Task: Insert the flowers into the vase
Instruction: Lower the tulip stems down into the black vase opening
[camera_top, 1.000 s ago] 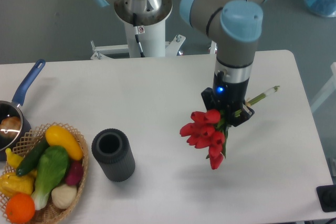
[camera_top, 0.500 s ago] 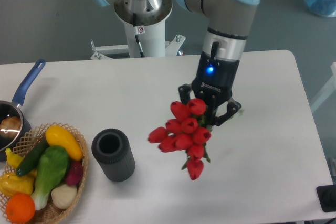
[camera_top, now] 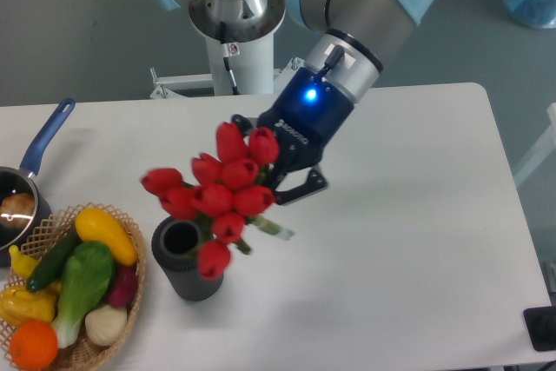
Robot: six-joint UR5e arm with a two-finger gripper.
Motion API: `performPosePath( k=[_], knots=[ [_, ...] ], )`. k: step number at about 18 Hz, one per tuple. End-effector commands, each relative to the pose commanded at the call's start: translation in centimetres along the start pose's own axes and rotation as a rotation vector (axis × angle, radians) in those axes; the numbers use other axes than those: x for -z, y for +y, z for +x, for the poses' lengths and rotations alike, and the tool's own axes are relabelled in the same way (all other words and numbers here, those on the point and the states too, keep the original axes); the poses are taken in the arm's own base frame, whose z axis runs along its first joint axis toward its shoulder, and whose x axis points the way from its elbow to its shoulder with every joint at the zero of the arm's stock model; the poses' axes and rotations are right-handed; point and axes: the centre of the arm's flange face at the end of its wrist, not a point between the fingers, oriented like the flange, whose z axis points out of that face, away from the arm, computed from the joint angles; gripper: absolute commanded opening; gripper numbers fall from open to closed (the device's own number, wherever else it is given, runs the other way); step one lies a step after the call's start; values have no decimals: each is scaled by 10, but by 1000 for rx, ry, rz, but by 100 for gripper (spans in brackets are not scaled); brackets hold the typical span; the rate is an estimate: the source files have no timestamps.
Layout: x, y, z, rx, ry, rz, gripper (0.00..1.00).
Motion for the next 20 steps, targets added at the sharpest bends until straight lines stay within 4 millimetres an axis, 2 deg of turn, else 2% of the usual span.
performPosePath(
  k=[6, 10, 14, 18, 20],
  knots=[
    [-7, -8, 13, 71, 96, 90, 0],
    [-14, -1, 17, 90, 131, 112, 0],
    [-29, 1, 22, 99, 170, 120, 0],
    [-38, 14, 15, 129, 208, 148, 0],
    [-41, 14, 16, 128, 213, 147, 0]
  ],
)
